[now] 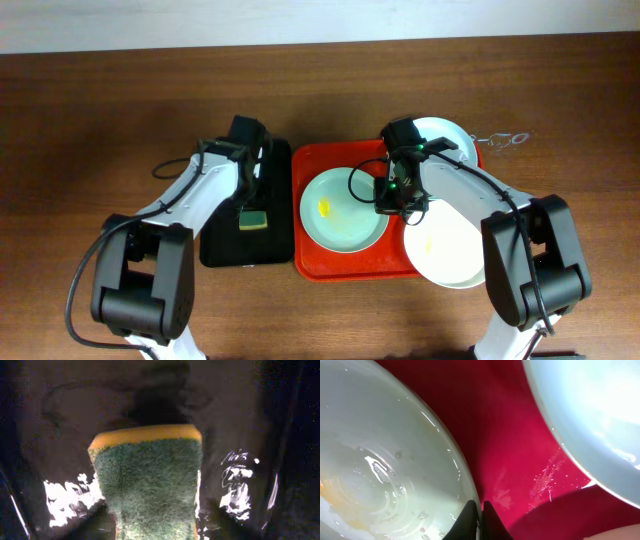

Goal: Clean dirty plates on tray and stack at the side
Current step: 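Close the left gripper on the sponge and lift it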

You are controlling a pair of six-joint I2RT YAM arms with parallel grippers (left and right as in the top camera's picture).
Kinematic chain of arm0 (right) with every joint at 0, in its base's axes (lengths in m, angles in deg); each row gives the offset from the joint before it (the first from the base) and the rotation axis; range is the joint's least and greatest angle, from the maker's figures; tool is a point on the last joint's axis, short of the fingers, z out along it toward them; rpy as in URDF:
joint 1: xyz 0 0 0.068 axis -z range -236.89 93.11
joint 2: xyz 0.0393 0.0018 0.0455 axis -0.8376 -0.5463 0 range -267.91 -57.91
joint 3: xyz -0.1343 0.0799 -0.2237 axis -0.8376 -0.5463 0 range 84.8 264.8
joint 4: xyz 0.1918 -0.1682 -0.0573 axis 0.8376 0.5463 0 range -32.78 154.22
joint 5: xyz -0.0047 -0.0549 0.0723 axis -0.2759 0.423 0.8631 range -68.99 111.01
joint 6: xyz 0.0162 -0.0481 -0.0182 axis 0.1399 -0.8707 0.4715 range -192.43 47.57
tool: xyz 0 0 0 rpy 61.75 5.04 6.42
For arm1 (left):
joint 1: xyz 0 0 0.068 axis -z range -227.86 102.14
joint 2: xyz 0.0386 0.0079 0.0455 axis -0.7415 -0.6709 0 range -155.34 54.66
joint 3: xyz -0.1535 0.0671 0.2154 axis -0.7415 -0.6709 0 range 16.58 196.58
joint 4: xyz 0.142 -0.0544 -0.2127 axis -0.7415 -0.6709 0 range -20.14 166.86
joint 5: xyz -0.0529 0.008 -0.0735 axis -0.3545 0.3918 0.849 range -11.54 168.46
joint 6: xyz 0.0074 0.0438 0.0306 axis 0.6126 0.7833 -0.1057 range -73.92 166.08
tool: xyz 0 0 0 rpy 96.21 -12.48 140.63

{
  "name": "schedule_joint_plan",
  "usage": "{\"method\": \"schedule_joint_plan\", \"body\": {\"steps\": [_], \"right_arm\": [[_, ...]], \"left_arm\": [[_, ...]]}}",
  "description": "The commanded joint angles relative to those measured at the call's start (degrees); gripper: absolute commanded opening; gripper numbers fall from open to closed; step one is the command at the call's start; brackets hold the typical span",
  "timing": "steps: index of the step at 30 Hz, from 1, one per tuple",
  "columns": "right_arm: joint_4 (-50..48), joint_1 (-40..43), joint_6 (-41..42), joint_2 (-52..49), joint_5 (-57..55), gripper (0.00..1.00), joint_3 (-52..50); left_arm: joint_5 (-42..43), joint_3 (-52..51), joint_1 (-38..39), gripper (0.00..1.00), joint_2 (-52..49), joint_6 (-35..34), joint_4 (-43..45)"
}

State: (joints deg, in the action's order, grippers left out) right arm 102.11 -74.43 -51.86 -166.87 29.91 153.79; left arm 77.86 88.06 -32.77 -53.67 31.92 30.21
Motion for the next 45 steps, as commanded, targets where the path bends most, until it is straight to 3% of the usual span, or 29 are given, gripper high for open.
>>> {"method": "schedule_joint_plan", "body": {"steps": [1, 3, 4, 5, 7, 10, 17, 24, 26, 30, 34, 41, 45], "right_arm": [[-0.1, 0.3, -0.2, -0.8, -1.2, 0.05, -0.3], [-0.1, 0.3, -0.2, -0.8, -1.2, 0.05, -0.3], [-0.1, 0.3, -0.2, -0.8, -1.2, 0.05, -0.3], [-0.1, 0.3, -0.2, -0.8, -1.2, 0.05, -0.3], [-0.1, 0.3, -0.2, -0.8, -1.2, 0.06, -0.3], [-0.1, 0.3, -0.2, -0.8, -1.2, 0.06, -0.3], [-0.1, 0.3, -0.2, -0.8, -1.2, 0.05, -0.3], [-0.1, 0.3, -0.2, -0.8, -1.2, 0.06, -0.3], [-0.1, 0.3, -0.2, -0.8, -1.2, 0.05, -0.3], [-0.1, 0.3, -0.2, -0.8, -1.2, 0.05, -0.3], [-0.1, 0.3, -0.2, -0.8, -1.2, 0.06, -0.3], [-0.1, 0.3, -0.2, -0.8, -1.2, 0.05, -0.3], [-0.1, 0.3, -0.2, -0.8, -1.2, 0.05, -0.3]], "left_arm": [[0.8, 1.9, 0.1, 0.99, -0.4, -0.2, -0.6], [0.8, 1.9, 0.1, 0.99, -0.4, -0.2, -0.6], [0.8, 1.9, 0.2, 0.84, -0.4, -0.2, -0.9], [0.8, 1.6, 0.2, 0.55, -0.4, -0.2, -1.0], [0.8, 1.1, 0.2, 0.54, -0.4, -0.2, -0.9], [0.8, 0.8, 0.2, 0.41, -0.4, -0.2, -0.9], [0.8, 0.6, 0.2, 0.50, -0.4, -0.2, -0.9], [0.8, -0.4, 0.2, 0.47, -0.4, -0.2, -0.9], [0.8, -0.4, 0.2, 0.41, -0.4, -0.2, -0.8], [-0.7, -0.4, 0.2, 0.43, -0.4, -0.2, -1.0], [-0.7, -0.5, 0.2, 0.60, -0.4, -0.6, -0.4], [-0.7, -0.5, 0.2, 0.51, -0.4, -1.7, -1.0], [-0.7, -0.7, 0.2, 0.56, -0.4, -1.7, -1.2]]}}
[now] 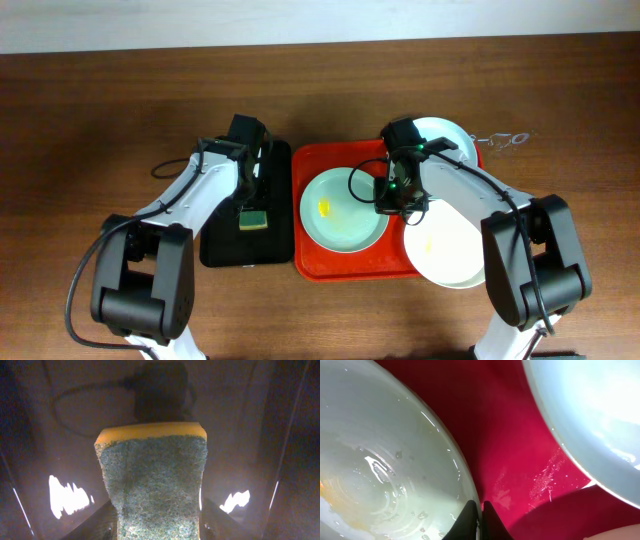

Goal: Clean dirty plates on tray and stack at the side
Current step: 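Close the left gripper on the sponge and lift it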

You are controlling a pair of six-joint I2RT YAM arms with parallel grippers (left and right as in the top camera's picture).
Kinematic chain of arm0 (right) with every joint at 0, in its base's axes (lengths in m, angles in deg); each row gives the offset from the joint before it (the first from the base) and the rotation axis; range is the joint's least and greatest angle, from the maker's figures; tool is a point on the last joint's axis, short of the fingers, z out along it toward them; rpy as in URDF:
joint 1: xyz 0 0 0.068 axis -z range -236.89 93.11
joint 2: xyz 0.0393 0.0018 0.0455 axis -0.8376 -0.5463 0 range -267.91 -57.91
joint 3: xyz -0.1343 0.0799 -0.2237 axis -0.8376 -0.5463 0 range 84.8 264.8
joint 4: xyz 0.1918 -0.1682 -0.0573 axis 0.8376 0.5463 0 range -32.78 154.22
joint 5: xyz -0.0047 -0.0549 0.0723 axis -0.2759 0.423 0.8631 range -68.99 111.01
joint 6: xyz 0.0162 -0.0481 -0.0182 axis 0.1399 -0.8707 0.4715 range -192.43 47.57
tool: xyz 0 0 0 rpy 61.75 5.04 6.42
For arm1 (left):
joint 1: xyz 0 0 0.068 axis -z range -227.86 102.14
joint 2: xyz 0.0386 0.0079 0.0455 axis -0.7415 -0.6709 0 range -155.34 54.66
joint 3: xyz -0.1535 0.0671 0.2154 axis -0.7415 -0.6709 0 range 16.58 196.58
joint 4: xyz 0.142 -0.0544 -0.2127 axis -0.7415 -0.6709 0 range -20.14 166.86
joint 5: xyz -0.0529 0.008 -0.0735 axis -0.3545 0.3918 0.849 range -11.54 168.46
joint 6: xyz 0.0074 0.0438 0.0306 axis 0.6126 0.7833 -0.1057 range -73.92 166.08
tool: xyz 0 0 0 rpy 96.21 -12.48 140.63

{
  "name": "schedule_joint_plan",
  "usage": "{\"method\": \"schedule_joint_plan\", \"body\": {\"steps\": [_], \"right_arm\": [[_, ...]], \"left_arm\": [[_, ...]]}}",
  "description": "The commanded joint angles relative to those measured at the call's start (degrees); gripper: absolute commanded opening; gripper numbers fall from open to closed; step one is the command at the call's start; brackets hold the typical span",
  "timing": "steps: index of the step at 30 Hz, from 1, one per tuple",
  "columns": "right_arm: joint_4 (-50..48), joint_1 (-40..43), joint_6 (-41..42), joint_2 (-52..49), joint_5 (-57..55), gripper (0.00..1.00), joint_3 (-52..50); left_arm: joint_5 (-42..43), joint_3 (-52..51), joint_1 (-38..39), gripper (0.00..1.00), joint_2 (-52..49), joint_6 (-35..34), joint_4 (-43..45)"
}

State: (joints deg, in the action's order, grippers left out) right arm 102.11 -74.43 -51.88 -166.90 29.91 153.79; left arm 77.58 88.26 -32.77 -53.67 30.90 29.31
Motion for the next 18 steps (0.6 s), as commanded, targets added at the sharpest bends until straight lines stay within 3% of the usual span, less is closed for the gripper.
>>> {"method": "schedule_joint_plan", "body": {"steps": [1, 5, 12, 15, 18], "right_arm": [[-0.1, 0.3, -0.1, -0.8, -1.2, 0.05, -0.3], [-0.1, 0.3, -0.1, -0.8, -1.2, 0.06, -0.3], [-0.1, 0.3, -0.1, -0.8, -1.2, 0.05, -0.3], [-0.1, 0.3, -0.1, -0.8, -1.2, 0.06, -0.3], [-0.1, 0.3, -0.1, -0.8, -1.2, 0.06, -0.3]], "left_arm": [[-0.4, -1.1, 0.2, 0.56, -0.4, -0.7, -0.2], [-0.6, -1.6, 0.2, 0.45, -0.4, -0.7, 0.5], [-0.6, -1.6, 0.2, 0.42, -0.4, -0.7, 0.6], [-0.6, -1.7, 0.2, 0.49, -0.4, -0.7, 0.6], [-0.6, -2.8, 0.2, 0.45, -0.4, -0.7, 1.5]]}}
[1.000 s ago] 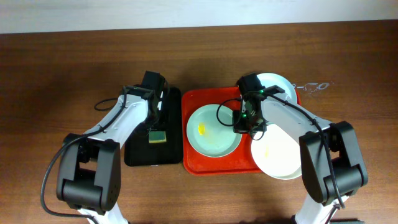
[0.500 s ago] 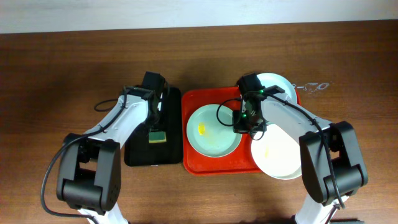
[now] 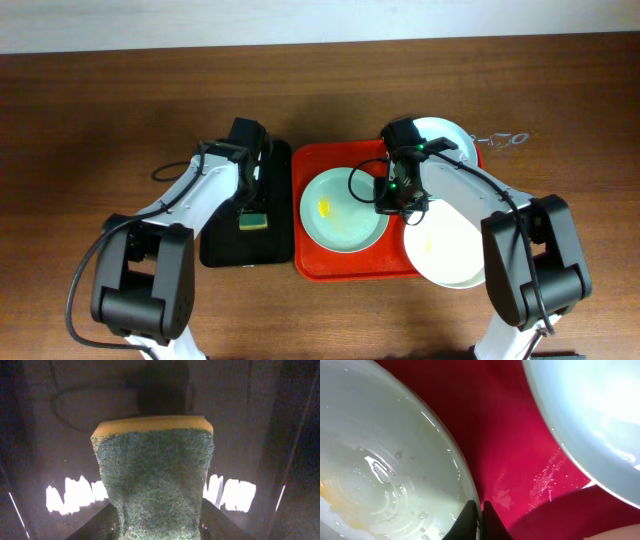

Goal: Clean dirty plates on tray and stack at the side
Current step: 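Close the left gripper on the sponge and lift it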

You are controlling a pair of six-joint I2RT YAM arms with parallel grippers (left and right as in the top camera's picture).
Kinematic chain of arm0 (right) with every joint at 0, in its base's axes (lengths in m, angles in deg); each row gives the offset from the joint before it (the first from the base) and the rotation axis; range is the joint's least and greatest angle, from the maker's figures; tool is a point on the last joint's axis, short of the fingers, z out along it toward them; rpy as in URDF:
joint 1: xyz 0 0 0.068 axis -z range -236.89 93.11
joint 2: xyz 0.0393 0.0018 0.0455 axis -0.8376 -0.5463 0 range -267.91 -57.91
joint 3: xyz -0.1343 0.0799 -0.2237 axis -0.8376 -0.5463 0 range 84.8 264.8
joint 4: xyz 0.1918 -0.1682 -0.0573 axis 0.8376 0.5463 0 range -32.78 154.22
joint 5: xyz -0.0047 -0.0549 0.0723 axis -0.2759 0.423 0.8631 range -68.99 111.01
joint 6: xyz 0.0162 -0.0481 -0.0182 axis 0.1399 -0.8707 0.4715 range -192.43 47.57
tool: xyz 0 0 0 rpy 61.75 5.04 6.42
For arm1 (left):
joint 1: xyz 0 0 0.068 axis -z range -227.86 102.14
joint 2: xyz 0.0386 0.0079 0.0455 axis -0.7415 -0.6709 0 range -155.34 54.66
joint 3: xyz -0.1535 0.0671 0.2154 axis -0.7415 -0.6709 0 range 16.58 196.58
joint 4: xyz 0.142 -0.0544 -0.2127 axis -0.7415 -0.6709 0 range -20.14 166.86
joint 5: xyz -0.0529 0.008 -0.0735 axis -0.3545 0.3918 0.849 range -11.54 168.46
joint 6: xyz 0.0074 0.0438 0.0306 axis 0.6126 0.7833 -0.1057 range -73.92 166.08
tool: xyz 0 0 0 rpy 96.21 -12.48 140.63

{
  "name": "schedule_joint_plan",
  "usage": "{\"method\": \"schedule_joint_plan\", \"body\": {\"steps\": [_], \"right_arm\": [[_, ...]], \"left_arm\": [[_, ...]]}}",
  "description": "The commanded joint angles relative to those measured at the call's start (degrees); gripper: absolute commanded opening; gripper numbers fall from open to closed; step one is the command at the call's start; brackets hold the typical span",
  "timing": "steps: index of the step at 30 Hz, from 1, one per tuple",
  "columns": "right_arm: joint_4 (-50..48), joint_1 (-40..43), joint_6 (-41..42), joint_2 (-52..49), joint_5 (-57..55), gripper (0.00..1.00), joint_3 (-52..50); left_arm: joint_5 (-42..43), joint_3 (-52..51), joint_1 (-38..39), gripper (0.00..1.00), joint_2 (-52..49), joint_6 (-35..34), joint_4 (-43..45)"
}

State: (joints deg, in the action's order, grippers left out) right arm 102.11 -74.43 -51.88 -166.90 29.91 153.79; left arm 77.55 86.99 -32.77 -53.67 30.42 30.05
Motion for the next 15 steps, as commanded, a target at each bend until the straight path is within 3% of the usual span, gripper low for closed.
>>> {"method": "schedule_joint_plan", "body": {"steps": [1, 5, 7, 13, 15], "right_arm": [[-0.1, 0.3, -0.1, -0.8, -1.2, 0.05, -0.3], [-0.1, 0.3, -0.1, -0.8, -1.7, 0.06, -0.3], [-0.1, 0.3, -0.1, -0.8, -1.7, 0.06, -0.3], [-0.1, 0.3, -0.1, -0.8, -1.6, 0.06, -0.3], [-0.1, 0.3, -0.1, -0.8, -1.1, 0.20, -0.3]], "left_arm": [[-0.6, -1.8, 0.2, 0.42, -0.4, -0.2, 1.2], [-0.6, -1.7, 0.1, 0.18, -0.4, -0.2, 1.6], [-0.6, -1.4, 0.2, 0.00, -0.4, -0.2, 1.5], [-0.6, 1.3, 0.2, 0.00, 0.8, 3.4, 0.6], [-0.7, 1.3, 0.2, 0.00, 2.5, 5.6, 0.6]]}}
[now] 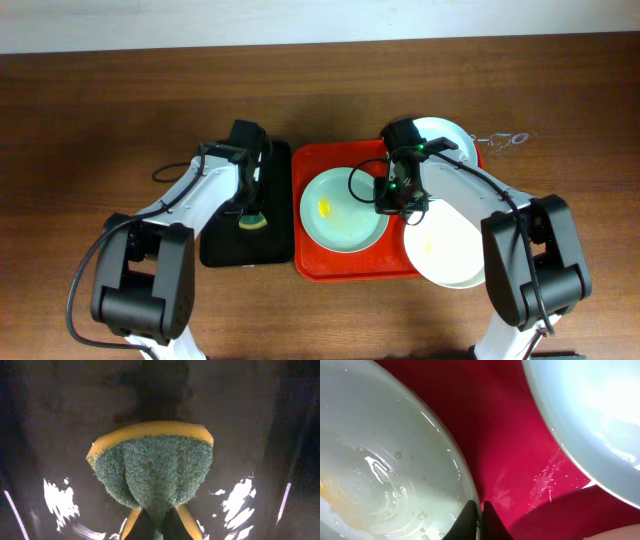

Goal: Clean dirty plates on tray and stack at the side
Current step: 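Close the left gripper on the sponge and lift it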

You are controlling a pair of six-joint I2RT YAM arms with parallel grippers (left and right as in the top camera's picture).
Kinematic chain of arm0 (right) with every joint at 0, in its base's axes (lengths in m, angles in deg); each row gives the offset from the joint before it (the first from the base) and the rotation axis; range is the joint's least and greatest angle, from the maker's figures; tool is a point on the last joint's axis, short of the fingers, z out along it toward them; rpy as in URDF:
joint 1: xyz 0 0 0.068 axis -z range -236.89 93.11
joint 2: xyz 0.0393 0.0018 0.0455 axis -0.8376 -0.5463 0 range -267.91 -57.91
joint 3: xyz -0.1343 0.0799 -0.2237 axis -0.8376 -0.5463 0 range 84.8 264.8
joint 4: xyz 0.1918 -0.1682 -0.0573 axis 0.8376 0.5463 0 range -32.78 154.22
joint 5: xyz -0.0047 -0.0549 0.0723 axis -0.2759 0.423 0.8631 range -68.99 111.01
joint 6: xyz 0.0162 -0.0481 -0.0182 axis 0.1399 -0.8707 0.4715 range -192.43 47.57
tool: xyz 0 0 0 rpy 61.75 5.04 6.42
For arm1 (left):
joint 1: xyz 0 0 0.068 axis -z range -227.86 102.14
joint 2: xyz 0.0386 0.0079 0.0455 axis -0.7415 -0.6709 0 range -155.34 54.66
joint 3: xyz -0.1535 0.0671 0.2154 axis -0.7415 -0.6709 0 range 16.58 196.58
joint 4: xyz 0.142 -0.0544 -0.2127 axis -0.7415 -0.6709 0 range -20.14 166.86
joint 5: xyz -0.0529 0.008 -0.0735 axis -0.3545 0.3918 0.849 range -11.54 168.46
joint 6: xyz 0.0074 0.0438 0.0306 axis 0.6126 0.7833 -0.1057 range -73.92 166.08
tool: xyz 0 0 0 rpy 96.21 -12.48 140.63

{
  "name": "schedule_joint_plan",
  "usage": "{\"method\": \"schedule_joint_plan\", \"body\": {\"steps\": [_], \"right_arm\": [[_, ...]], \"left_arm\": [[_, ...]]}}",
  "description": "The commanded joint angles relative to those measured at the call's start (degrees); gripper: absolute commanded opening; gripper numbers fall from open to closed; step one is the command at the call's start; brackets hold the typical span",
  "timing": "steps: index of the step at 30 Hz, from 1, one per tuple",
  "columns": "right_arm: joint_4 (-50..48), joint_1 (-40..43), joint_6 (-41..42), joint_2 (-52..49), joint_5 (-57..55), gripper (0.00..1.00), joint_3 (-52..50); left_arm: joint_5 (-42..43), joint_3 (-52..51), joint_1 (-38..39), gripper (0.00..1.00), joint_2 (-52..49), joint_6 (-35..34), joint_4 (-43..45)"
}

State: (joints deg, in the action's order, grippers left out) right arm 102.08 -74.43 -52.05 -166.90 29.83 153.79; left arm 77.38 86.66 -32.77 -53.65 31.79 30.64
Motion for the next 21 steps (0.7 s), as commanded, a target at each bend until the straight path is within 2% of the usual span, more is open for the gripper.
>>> {"method": "schedule_joint_plan", "body": {"steps": [1, 2, 3, 4, 6, 7, 8, 13, 16, 18, 19, 20, 21], "right_arm": [[-0.1, 0.3, 0.1, -0.8, -0.1, 0.30, -0.3], [-0.1, 0.3, 0.1, -0.8, 1.0, 0.37, -0.3], [-0.1, 0.3, 0.1, -0.8, 1.3, 0.38, -0.3], [-0.1, 0.3, 0.1, -0.8, 1.3, 0.34, -0.3], [-0.1, 0.3, 0.1, -0.8, 1.3, 0.14, -0.3], [0.0, 0.3, 0.1, -0.8, 1.3, 0.07, -0.3], [0.3, 0.3, 0.1, -0.8, 1.3, 0.04, -0.3], [1.5, 0.3, 0.3, -0.8, 1.3, 0.04, -0.8], [2.5, 0.3, 4.2, -0.8, 1.3, 0.04, -1.0], [2.3, 0.3, 4.2, -0.8, 1.3, 0.09, -1.0], [1.7, 0.3, 4.2, -0.8, 1.3, 0.26, -1.0], [0.6, 0.3, 4.1, -0.8, 1.3, 0.32, -1.0], [-0.5, 0.3, 4.1, -0.8, 1.3, 0.34, -0.9]], "left_arm": [[-1.7, 1.6, 0.2, 0.00, 3.5, 4.6, 0.0], [-4.0, 1.6, 0.2, 0.00, 5.2, 4.9, -0.1], [-5.0, 1.6, 0.2, 0.00, 6.6, 5.0, -0.1], [-4.9, 1.6, 0.2, 0.00, 7.6, 5.2, -0.2], [-4.9, 1.6, 0.2, 0.00, 9.9, 5.2, -1.0], [-4.9, 1.6, 0.2, 0.00, 10.9, 5.2, -1.4], [-4.8, 1.6, 0.2, 0.00, 11.7, 5.2, -1.9], [-4.7, 1.6, 0.2, 0.00, 12.1, 5.2, -4.5], [-4.3, 1.6, 0.2, 0.00, 12.1, 5.2, -4.6], [-4.1, 1.5, 0.2, 0.00, 12.1, 5.2, -4.6], [-4.1, 1.5, 0.2, 0.00, 12.1, 5.2, -4.6], [-4.1, 1.5, 0.2, 0.00, 12.1, 5.2, -4.6], [-4.1, 1.5, 0.2, 0.00, 12.1, 5.2, -4.6]]}}
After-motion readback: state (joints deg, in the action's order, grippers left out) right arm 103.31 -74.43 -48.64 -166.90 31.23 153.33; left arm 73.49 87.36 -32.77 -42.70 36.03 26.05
